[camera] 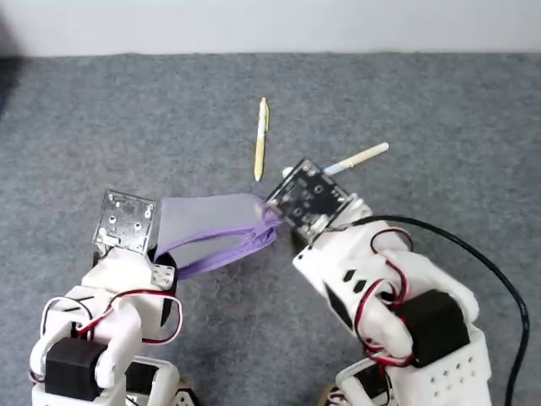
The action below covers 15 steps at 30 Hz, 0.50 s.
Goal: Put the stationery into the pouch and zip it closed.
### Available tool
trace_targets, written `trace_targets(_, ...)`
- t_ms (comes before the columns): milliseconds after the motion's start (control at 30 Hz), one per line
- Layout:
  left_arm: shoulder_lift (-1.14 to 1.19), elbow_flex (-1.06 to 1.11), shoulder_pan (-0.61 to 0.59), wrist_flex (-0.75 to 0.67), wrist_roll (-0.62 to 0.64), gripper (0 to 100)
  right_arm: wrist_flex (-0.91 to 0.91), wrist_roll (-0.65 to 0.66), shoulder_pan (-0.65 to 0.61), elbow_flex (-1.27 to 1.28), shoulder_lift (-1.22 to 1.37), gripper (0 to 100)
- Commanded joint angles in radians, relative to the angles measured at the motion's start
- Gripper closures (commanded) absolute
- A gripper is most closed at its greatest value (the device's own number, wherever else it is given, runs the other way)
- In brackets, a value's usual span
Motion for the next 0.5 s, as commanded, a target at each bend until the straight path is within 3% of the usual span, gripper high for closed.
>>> trace_targets(0,-0.006,-0.05,-0.008,0.008,-0.011,99,0.001,0.008,0.097,-0.002,-0.005,99.1)
trace_targets(333,-0.006,-0.025,-0.008,0.005,-0.009,99,0.058,0.005,0.107,-0.008,-0.012,97.7)
trace_targets(467,-0.006,-0.019,-0.008,0.005,-0.009,99,0.182,-0.069,0.113,-0.074,-0.012,86.1)
